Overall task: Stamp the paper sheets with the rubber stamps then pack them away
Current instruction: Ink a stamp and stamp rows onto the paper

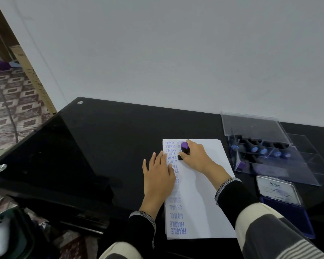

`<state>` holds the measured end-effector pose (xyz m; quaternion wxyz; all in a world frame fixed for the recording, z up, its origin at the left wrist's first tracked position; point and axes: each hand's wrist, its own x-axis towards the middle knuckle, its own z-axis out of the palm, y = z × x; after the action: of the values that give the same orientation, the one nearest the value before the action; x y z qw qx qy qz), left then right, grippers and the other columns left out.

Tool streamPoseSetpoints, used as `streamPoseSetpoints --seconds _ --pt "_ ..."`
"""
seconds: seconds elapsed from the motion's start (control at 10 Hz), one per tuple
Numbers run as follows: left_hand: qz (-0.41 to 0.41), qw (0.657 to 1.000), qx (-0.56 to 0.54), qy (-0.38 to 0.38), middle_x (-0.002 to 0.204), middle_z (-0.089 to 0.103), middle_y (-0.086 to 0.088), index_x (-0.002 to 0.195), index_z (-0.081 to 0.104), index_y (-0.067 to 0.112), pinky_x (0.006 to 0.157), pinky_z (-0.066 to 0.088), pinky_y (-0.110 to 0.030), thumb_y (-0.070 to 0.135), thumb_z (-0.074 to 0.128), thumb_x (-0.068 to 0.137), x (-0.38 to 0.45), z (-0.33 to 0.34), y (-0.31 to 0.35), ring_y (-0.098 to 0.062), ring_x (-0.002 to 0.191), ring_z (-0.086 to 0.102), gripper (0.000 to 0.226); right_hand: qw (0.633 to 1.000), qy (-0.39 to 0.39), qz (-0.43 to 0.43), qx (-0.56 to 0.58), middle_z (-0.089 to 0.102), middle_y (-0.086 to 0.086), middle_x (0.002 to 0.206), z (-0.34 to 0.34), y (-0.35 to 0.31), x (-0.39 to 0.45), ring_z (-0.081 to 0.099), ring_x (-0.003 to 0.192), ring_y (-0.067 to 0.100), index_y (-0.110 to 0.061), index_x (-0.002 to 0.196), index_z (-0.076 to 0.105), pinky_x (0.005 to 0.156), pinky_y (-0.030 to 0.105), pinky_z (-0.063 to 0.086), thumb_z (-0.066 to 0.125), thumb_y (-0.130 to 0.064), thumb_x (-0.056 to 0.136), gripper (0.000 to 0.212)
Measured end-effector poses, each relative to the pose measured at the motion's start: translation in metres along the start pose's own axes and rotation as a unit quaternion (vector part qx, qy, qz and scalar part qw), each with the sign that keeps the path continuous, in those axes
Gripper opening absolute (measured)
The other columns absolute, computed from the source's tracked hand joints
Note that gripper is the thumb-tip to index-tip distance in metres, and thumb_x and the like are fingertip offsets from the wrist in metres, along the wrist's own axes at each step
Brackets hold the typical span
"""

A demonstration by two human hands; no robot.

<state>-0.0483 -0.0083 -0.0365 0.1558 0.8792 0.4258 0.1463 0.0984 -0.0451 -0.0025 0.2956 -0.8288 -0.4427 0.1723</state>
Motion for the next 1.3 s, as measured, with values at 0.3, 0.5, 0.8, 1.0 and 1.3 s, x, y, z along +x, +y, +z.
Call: streamPoseSetpoints --seconds 0.3,0.5,0.8,1.0,1.3 --pt "0.000 1.000 0.008 0.003 0.158 0.021 0.007 0.150 0.026 0.022 0.119 0.002 -0.044 0.037 0.027 0.102 0.000 0.002 -0.001 -0.013 0.147 0.009 0.050 0.998 0.051 -0.021 0.026 0.059 0.002 0.102 0.011 0.004 -0.013 0.053 0.073 0.009 -0.017 0.102 0.042 0.058 0.008 0.040 0.059 -0.022 0.092 0.020" --pt "0.003 1.000 0.002 0.005 0.158 0.022 0.006 0.149 0.027 0.021 0.119 0.002 -0.044 0.035 0.028 0.102 0.000 0.002 0.000 -0.013 0.147 0.010 0.050 0.998 0.056 -0.022 0.028 0.056 0.000 0.099 0.011 0.004 -0.012 0.053 0.074 0.010 -0.016 0.102 0.044 0.059 0.008 0.040 0.059 -0.021 0.092 0.019" --pt "0.003 1.000 0.001 0.006 0.158 0.022 0.006 0.149 0.027 0.021 0.118 0.001 -0.044 0.035 0.028 0.102 0.000 0.002 -0.001 -0.013 0.148 0.010 0.050 1.000 0.015 0.003 0.010 0.059 0.010 0.104 0.004 0.002 0.001 0.055 0.084 0.019 -0.009 0.108 0.050 0.077 0.031 0.050 0.060 -0.021 0.091 0.023" --pt "0.003 1.000 0.002 0.007 0.158 0.023 0.006 0.149 0.027 0.021 0.118 0.002 -0.044 0.035 0.028 0.102 0.000 0.002 0.000 -0.014 0.148 0.010 0.050 0.998 0.052 -0.018 0.038 0.057 0.003 0.096 0.011 0.005 -0.010 0.056 0.079 0.015 -0.013 0.100 0.046 0.064 0.016 0.045 0.059 -0.021 0.092 0.018" --pt "0.001 1.000 0.001 0.003 0.158 0.022 0.006 0.150 0.026 0.021 0.118 0.001 -0.044 0.036 0.028 0.102 0.001 0.001 0.000 -0.013 0.148 0.009 0.050 0.997 0.055 -0.005 0.060 0.058 0.005 0.100 0.010 0.003 -0.008 0.054 0.081 0.014 -0.013 0.104 0.048 0.066 0.017 0.045 0.060 -0.019 0.092 0.019"
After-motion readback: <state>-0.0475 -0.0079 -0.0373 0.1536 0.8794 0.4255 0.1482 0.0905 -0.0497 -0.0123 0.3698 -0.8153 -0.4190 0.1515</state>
